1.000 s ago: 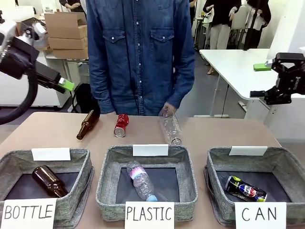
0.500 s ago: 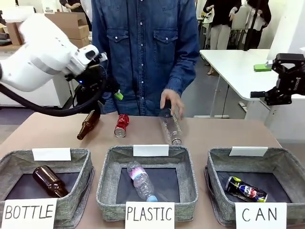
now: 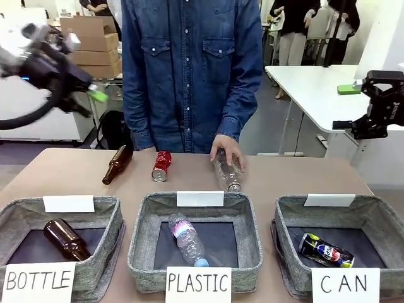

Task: Sort the can waste into the basket.
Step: Pick up the can waste from the table and place it in the right Fabric basket.

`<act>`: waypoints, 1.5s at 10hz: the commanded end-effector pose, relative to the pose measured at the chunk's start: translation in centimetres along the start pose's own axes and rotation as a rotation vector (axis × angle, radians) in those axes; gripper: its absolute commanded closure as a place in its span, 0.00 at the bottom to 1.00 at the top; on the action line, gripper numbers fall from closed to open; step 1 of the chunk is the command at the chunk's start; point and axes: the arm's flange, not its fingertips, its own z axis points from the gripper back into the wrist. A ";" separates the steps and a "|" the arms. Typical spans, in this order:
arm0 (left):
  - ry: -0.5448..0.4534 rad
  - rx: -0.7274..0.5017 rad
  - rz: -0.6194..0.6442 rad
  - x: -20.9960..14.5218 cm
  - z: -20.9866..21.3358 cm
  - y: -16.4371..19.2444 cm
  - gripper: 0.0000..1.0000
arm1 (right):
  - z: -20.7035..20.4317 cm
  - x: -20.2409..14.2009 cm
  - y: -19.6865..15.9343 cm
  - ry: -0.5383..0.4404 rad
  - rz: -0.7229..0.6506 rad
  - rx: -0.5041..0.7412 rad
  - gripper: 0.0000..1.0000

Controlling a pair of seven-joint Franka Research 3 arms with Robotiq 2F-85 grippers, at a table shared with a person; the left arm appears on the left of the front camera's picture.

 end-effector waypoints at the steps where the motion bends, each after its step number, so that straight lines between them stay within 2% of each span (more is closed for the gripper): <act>1: -0.021 -0.099 -0.005 -1.5 -1.5 1.6 0.00 | 0.2 0.1 0.2 0.012 0.005 -0.004 0.00; 2: 0.000 0.000 0.000 0.0 0.0 0.0 0.00 | 0.2 0.1 0.2 0.012 0.005 -0.004 0.00; 3: -0.014 -0.040 0.008 -1.9 1.3 0.9 0.00 | 0.2 0.1 0.2 0.012 0.005 -0.004 0.00; 5: 0.082 -0.094 -0.043 1.5 -3.7 -0.3 0.00 | 0.2 0.1 0.2 0.012 0.005 -0.004 0.00; 6: 0.115 -0.075 -0.039 3.4 -7.1 -0.7 0.00 | 0.2 0.1 0.2 0.012 0.005 -0.004 0.00; 7: 0.140 -0.090 -0.045 3.8 -6.3 -0.8 0.00 | 0.2 0.1 0.2 0.012 0.005 -0.004 0.00; 8: 0.098 -0.098 -0.017 3.2 -2.8 0.0 0.00 | 0.2 0.1 0.2 0.012 0.005 -0.004 0.00; 10: 0.026 -0.114 0.069 -0.8 4.9 2.8 0.00 | 0.2 0.1 0.2 0.012 0.005 -0.004 0.00; 11: -0.007 -0.140 0.103 -2.9 7.4 4.2 0.00 | 0.2 0.1 0.2 0.012 0.005 -0.004 0.00; 13: -0.117 -0.170 0.163 -6.1 9.6 5.9 0.00 | 0.2 0.1 0.2 0.012 0.005 -0.004 0.00; 15: -0.114 -0.193 0.139 -6.7 8.9 5.7 0.00 | 0.2 0.1 0.2 0.012 0.005 -0.004 0.00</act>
